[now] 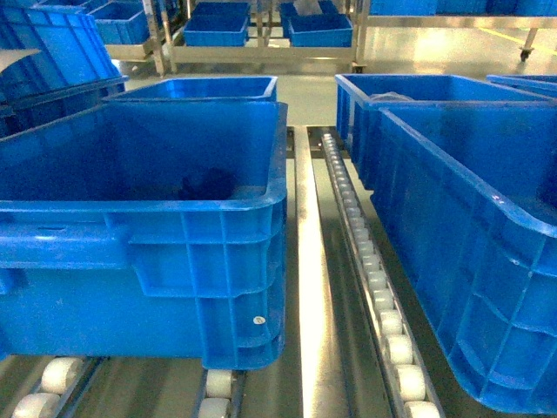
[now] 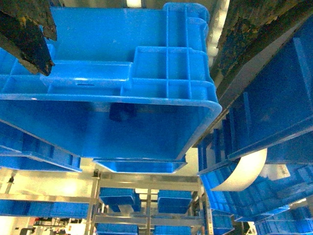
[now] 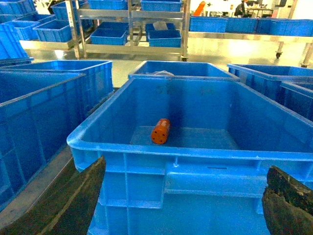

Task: Sort blue parts and orange caps into right shelf containers

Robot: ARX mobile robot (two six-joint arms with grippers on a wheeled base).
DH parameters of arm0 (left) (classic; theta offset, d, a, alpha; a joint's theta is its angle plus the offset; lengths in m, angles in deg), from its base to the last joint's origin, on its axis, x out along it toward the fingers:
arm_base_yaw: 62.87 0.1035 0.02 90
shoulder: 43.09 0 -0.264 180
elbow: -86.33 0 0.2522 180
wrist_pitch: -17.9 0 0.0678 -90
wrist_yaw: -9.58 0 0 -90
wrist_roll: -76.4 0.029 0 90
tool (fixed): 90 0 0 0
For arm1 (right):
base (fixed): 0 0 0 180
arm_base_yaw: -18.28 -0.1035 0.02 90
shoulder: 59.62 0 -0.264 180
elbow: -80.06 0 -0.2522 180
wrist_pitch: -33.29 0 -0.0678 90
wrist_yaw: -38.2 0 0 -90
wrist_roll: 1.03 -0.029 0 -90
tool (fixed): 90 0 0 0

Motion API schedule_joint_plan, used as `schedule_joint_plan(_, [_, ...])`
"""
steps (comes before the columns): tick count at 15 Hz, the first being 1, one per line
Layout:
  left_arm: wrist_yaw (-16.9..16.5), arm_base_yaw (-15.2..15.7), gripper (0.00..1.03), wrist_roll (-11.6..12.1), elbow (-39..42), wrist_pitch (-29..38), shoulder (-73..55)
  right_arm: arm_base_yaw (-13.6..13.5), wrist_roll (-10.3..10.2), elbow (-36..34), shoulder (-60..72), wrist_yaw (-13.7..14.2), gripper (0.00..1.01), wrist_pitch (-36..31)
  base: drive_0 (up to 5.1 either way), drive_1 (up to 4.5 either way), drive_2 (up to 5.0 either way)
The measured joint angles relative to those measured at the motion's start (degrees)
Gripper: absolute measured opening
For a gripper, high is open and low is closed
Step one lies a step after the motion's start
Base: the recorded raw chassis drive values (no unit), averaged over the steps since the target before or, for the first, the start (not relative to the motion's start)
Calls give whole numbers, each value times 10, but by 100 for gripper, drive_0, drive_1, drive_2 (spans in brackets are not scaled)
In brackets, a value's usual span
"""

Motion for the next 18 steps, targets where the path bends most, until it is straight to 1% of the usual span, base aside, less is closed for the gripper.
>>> schedule_joint_plan(18, [0,0,98,0,0,0,0,0,0,0,0,0,98,0,0,0,0])
